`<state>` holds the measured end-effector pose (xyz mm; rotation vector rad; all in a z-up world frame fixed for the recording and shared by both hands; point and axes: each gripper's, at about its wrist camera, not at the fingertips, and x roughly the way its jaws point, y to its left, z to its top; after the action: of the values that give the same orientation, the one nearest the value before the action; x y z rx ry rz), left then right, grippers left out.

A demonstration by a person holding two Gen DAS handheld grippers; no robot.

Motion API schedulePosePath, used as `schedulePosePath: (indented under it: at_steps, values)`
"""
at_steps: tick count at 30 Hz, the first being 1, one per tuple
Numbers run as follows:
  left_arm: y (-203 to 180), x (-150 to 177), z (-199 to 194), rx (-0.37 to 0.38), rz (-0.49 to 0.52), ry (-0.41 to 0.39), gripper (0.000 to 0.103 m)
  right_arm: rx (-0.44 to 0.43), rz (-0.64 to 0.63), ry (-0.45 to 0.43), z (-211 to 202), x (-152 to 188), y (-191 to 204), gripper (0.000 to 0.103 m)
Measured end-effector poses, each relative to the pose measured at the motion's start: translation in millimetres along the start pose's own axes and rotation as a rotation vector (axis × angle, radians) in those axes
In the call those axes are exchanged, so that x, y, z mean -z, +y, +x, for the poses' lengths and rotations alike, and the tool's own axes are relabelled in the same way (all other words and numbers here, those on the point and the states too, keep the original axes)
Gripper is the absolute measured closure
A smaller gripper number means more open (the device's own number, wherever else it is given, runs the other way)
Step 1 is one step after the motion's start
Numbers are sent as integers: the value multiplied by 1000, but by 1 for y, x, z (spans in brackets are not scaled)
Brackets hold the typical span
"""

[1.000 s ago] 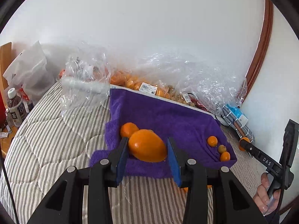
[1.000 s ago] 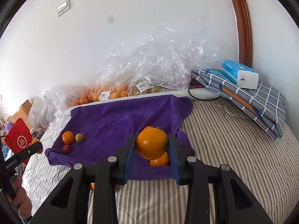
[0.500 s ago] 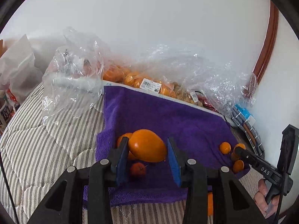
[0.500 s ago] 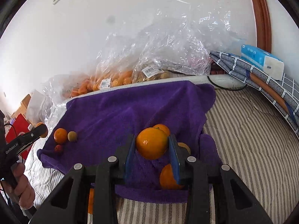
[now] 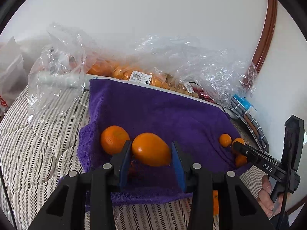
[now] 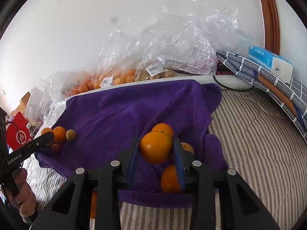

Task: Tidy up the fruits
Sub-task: 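Lower the oranges onto the towel and open both grippers, then lift both open grippers away from the towel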

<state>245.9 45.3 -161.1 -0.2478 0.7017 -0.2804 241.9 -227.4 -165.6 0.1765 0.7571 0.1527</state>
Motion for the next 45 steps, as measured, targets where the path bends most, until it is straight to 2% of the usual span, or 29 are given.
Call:
schedulePosePath:
  at_steps: [12,16,23,28,33,37,39,45]
  values:
    - [5,1,7,-11,-22,35,64,22,7,-18,-4,2,-1,67]
    - [8,-1,7,-12,-30,27,64,31,22,-48,-10,3,-3,52]
    - [9,-1,6,-19,-31,26,64,52,25,-87,-15,4,-1,42]
    - [8,-1,4,-27,-26,19,64,67,15,-91,-16,5,1,42]
    - [10,-2,1,-47,-31,2,57,60,33,-95,-17,6,-3,42]
    - [11,-3,-4,-48,-43,-10,55,80,47,-96,-19,2,-5,42]
    - [11,-3,-5,-50,-44,-16,53,108,48,-83,-22,-1,-3,42]
    - [9,-3,-12,-32,-54,-27,50,118,47,-54,-43,8,4,42]
